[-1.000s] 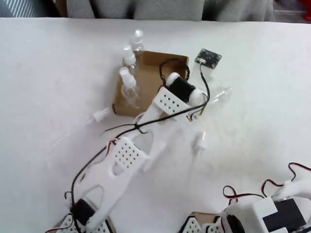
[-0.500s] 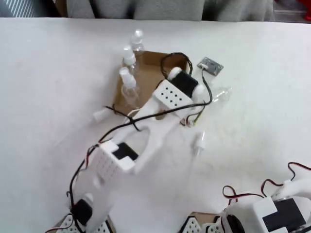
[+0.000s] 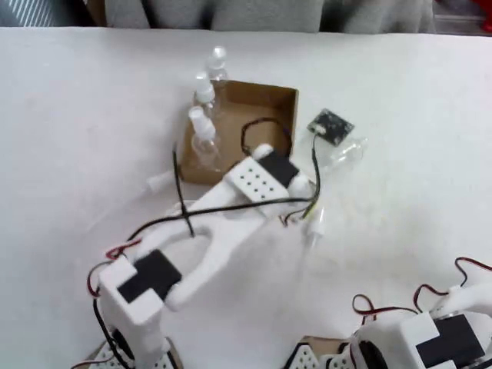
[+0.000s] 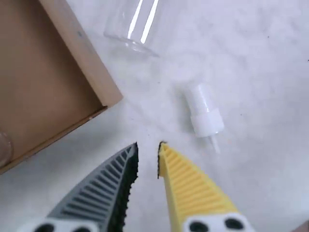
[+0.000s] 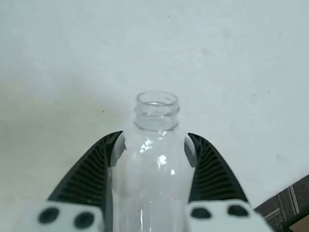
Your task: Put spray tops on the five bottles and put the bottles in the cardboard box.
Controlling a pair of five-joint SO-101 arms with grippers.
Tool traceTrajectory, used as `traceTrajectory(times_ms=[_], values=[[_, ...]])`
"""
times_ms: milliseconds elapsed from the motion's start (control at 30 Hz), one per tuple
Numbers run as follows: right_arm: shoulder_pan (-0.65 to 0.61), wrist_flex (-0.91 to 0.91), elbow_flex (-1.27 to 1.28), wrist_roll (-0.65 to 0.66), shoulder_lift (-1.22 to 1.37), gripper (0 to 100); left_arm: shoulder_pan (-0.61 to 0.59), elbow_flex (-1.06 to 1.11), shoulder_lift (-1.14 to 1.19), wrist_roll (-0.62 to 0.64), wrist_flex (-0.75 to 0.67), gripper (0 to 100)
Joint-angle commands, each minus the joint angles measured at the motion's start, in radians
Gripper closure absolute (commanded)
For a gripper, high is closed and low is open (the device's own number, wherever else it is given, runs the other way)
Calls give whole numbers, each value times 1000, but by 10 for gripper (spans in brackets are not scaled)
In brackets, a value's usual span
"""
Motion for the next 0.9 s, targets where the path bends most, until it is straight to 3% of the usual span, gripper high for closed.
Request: traceTrajectory(times_ms=[0, 100, 233, 367, 633, 867], values=[[-16, -38, 38, -2, -8, 982, 50, 138, -104, 3, -181, 902], [-21, -97, 80, -2, -8, 982, 82, 173, -99, 32, -218, 840], [-19, -142, 110, -2, -10, 982, 101, 227, -97, 184, -301, 708], [-21, -143, 118, -2, -10, 982, 101, 262, -97, 256, -354, 623], [-21, -137, 120, -2, -10, 982, 111, 212, -2, 276, -400, 611], [-21, -137, 120, -2, -10, 982, 107, -51, 222, 319, -212, 611]])
